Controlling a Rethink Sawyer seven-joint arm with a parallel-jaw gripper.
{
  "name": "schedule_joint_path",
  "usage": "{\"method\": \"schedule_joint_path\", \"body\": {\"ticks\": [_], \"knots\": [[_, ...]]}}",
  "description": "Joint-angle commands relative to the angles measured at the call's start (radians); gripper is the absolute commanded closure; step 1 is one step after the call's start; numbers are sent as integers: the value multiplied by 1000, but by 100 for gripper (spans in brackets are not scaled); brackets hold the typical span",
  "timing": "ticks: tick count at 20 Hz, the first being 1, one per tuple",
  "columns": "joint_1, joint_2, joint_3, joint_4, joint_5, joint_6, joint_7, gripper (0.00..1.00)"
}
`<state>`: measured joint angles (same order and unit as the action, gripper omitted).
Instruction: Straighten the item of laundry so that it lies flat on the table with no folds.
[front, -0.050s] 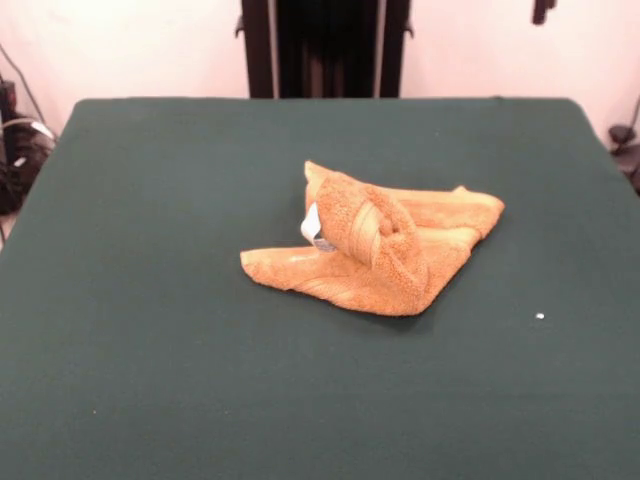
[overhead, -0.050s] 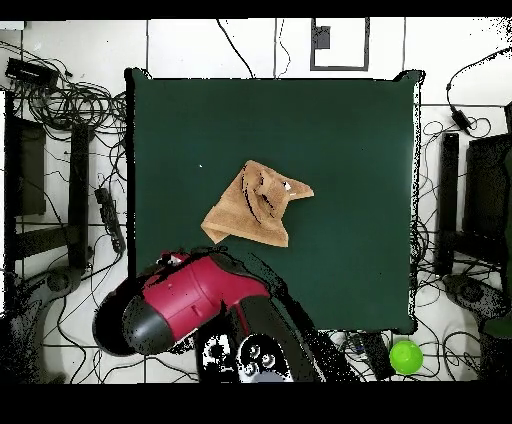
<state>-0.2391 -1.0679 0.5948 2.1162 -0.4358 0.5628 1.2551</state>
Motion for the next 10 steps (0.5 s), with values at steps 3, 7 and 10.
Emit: {"method": "schedule_joint_path", "body": {"ticks": [3, 7, 10], "knots": [[122, 169, 105, -68, -74, -52, -4, 0], [189, 182, 95, -84, -86, -77, 45, 0], [222, 185, 89, -104, -89, -86, 51, 0]]}}
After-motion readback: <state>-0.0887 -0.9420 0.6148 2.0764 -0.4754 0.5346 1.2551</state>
